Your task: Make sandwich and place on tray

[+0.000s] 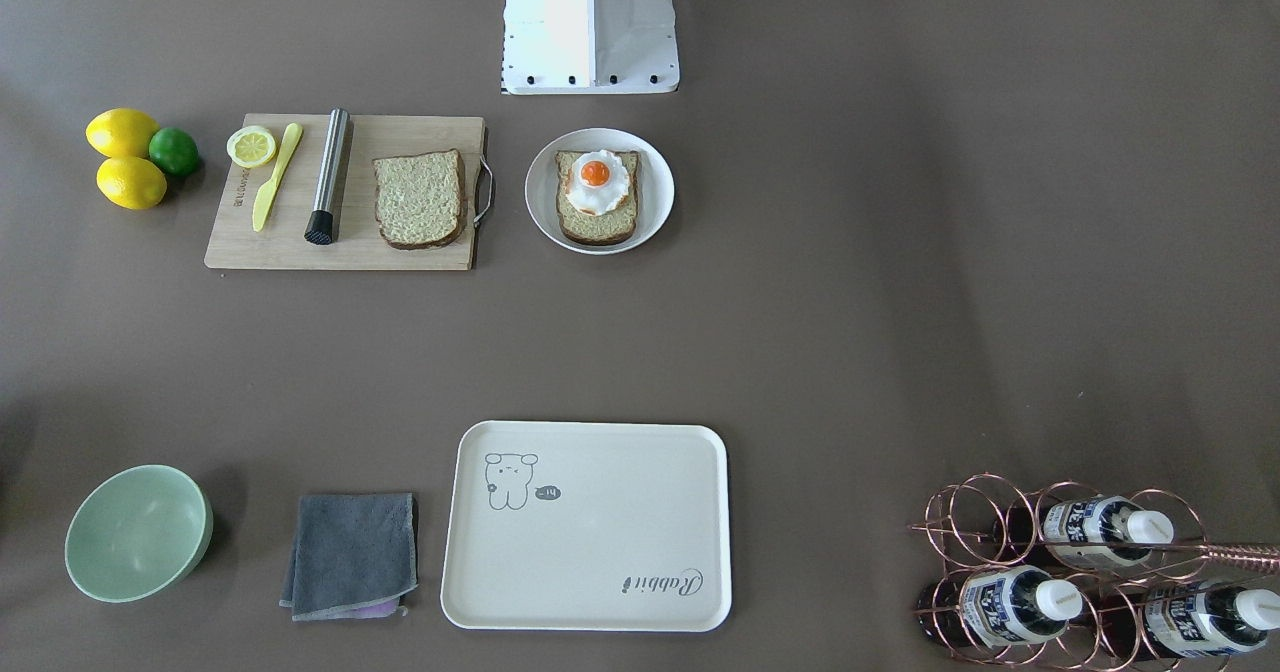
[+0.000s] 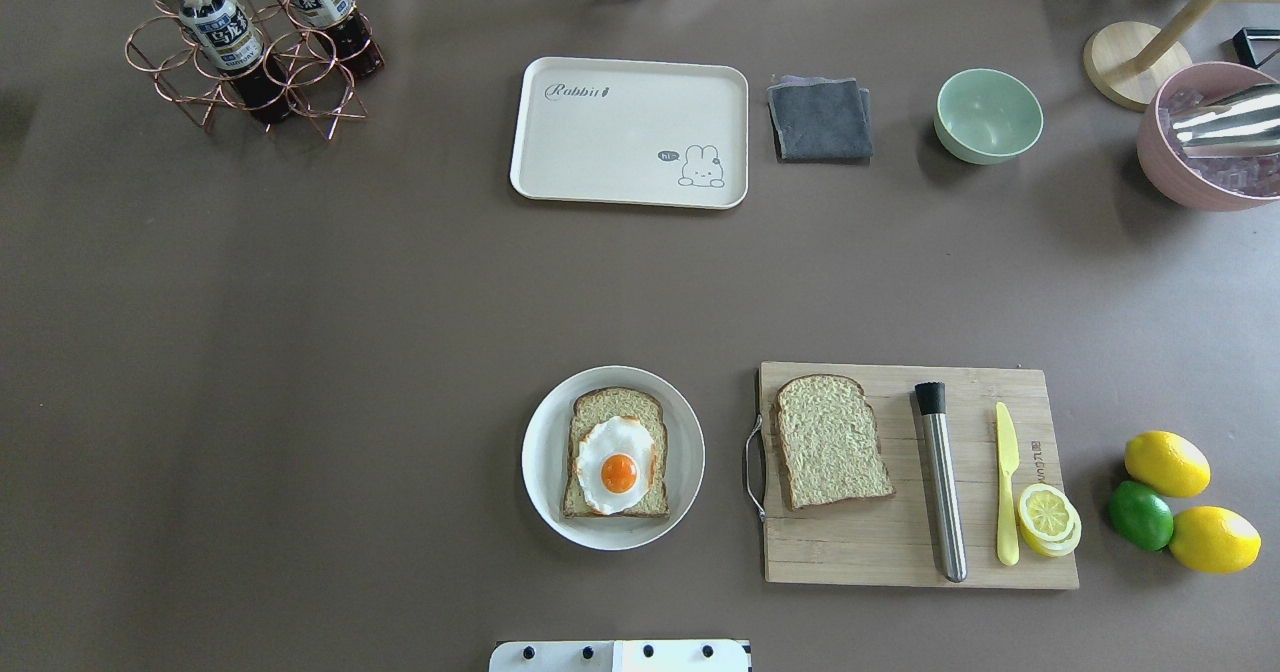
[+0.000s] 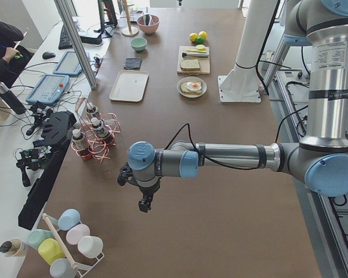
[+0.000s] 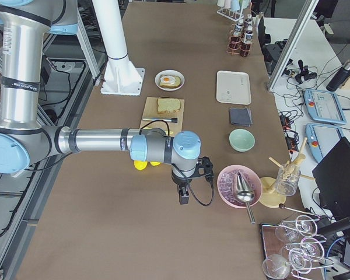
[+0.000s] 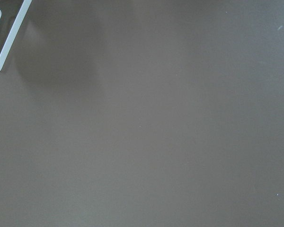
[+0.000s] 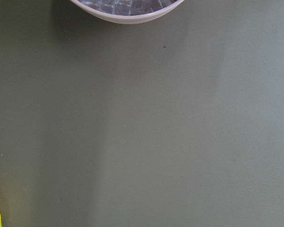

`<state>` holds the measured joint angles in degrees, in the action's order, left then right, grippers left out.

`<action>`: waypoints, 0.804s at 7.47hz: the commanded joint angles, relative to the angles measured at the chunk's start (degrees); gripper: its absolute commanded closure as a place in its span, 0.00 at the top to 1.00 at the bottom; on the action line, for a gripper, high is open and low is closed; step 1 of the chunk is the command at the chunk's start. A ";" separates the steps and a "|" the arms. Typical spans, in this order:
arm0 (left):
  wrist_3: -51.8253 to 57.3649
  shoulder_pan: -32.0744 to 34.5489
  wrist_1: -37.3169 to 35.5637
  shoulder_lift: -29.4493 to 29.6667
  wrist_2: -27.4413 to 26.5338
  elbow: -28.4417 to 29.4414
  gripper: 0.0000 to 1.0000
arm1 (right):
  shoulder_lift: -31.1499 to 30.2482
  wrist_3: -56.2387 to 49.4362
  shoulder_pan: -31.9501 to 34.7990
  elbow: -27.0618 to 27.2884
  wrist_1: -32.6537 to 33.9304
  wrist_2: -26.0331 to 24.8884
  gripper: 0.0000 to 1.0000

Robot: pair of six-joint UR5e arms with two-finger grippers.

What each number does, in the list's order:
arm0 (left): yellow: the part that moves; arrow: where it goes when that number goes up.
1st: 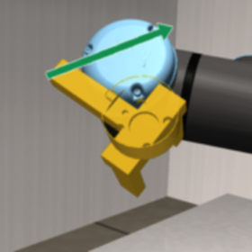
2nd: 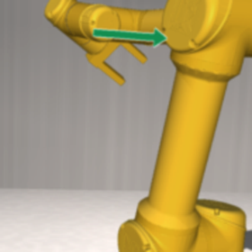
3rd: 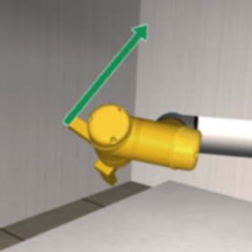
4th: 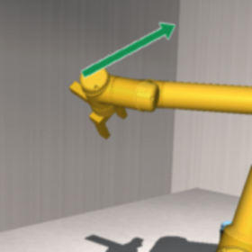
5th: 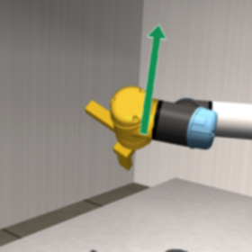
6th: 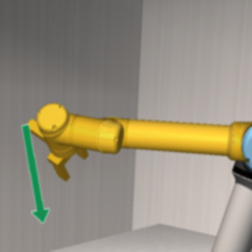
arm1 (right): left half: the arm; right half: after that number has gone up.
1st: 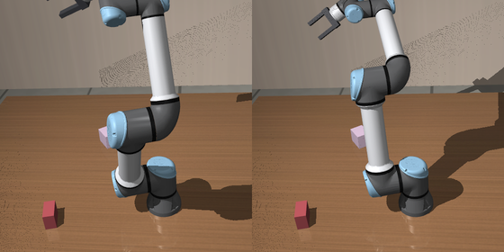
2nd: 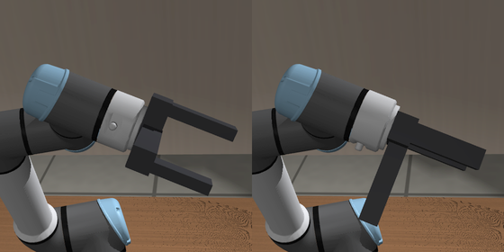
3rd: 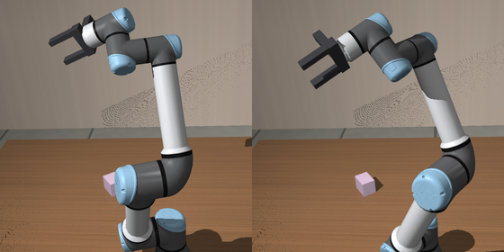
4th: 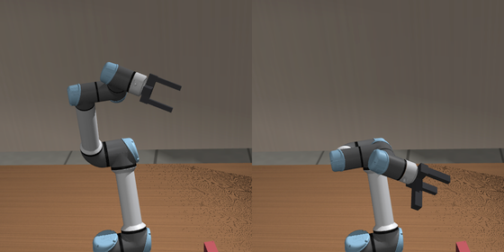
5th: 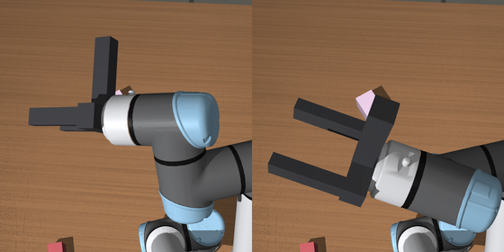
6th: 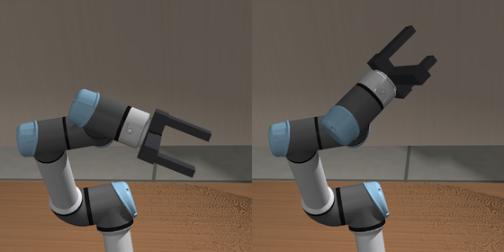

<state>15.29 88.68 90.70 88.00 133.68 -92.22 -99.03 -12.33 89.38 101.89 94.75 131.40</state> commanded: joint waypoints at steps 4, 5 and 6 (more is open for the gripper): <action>0.18 0.00 0.18 0.15 -0.17 -1.12 0.99 | -0.02 0.03 0.00 0.06 0.00 0.00 1.00; 0.00 -0.09 0.18 0.32 -0.79 -1.21 0.99 | -0.02 0.03 0.09 -0.03 0.00 0.00 1.00; -0.17 0.00 0.18 0.94 -0.62 -1.56 0.99 | -0.02 0.03 0.09 -0.12 0.00 0.00 1.00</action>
<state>15.35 88.65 90.87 88.25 133.25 -93.25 -99.03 -12.32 89.41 101.93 94.75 131.40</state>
